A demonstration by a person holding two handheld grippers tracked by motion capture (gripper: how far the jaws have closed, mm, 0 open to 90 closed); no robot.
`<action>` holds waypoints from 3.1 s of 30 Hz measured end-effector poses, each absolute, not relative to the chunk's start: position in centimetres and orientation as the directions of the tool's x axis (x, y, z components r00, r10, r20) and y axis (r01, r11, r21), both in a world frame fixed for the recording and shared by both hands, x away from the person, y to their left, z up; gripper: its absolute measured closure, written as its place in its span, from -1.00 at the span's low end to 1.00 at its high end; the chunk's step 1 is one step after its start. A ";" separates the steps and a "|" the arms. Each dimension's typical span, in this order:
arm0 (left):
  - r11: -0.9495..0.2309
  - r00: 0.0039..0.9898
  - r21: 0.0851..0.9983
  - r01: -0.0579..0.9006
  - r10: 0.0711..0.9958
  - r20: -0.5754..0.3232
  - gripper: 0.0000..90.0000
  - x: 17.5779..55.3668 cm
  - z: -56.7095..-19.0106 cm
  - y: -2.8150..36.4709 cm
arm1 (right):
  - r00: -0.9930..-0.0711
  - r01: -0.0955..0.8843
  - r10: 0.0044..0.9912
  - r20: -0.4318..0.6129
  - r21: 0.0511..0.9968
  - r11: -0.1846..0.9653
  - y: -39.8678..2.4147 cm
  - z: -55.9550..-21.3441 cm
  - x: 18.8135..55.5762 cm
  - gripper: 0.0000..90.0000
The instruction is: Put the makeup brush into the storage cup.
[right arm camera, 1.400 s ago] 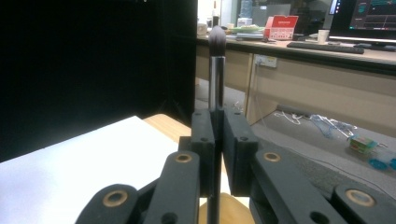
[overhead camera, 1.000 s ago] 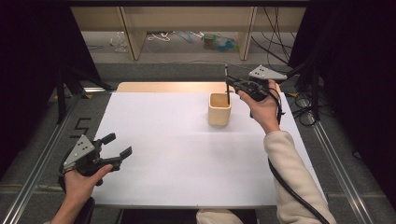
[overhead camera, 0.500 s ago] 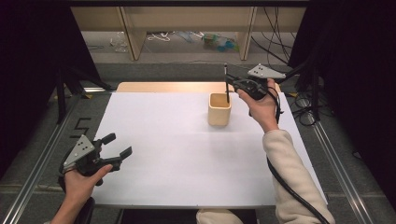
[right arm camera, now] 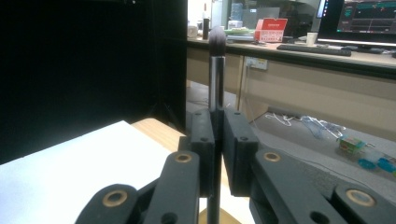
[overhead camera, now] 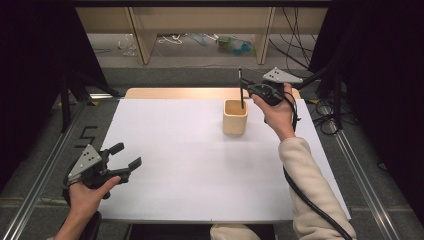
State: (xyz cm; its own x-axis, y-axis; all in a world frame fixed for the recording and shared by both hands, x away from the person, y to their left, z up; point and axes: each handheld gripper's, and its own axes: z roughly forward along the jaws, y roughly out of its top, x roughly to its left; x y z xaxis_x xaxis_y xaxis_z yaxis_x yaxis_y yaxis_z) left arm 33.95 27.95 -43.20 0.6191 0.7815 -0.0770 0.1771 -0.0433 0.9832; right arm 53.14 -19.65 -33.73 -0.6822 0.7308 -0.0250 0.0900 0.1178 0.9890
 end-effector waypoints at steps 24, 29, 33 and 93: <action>-0.044 0.620 0.983 0.176 0.781 -0.076 -0.67 33.9 -43.2 27.9 | -0.672 0.105 0.740 -0.003 0.989 0.100 -19.2 -33.9 53.8 0.87; -0.045 0.620 0.984 0.175 0.781 -0.075 -0.67 33.9 -43.2 27.9 | -0.673 0.108 0.740 0.003 0.990 0.093 -19.1 -33.9 53.8 0.87; -0.044 0.620 0.983 0.176 0.781 -0.076 -0.67 33.9 -43.2 27.9 | -0.671 0.108 0.741 -0.004 0.989 0.103 -19.0 -33.9 53.9 0.87; -0.054 0.625 0.984 0.173 0.778 -0.067 -0.66 33.9 -43.2 27.9 | -0.657 0.118 0.754 -0.002 0.987 0.105 -18.3 -35.8 55.3 0.87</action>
